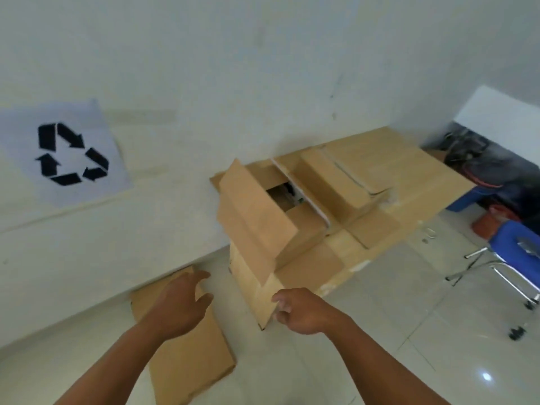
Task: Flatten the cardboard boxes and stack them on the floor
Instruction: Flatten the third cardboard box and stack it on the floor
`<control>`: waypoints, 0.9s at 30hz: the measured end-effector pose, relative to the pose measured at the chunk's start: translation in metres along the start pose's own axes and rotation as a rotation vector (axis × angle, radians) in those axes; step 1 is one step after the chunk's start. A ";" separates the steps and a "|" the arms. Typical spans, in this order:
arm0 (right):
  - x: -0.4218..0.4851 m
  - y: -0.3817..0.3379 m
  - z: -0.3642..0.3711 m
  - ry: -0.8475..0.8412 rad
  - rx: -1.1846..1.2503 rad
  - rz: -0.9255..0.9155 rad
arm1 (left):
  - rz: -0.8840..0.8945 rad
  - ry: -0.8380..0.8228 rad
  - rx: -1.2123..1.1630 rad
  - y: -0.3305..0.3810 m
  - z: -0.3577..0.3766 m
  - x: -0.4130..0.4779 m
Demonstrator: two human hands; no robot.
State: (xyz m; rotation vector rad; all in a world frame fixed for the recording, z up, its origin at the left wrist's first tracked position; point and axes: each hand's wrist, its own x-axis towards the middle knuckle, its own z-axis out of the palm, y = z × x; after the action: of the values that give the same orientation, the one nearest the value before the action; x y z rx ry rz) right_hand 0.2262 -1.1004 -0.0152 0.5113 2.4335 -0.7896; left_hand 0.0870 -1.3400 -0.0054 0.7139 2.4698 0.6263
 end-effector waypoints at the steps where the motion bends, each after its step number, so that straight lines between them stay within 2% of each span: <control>1: -0.013 0.017 -0.013 0.018 0.009 0.000 | 0.027 0.011 -0.009 0.022 -0.002 0.001; 6: -0.061 0.120 -0.080 0.171 0.115 0.051 | 0.103 0.059 -0.036 0.132 0.015 0.021; 11: -0.082 0.217 -0.149 0.250 0.169 0.036 | 0.123 0.130 -0.144 0.246 0.061 0.053; 16: -0.084 0.280 -0.204 0.298 0.192 0.015 | 0.138 0.137 -0.189 0.339 0.101 0.094; 21: -0.052 0.312 -0.253 0.320 0.172 -0.020 | 0.095 0.119 -0.206 0.389 0.123 0.140; 27: 0.024 0.327 -0.309 0.336 0.119 -0.056 | 0.029 0.149 -0.157 0.404 0.133 0.232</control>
State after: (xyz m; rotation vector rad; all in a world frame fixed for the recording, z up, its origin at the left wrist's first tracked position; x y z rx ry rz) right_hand 0.2560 -0.6550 0.0450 0.6703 2.7288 -0.9406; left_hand 0.1354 -0.8597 0.0363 0.6637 2.5132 0.9030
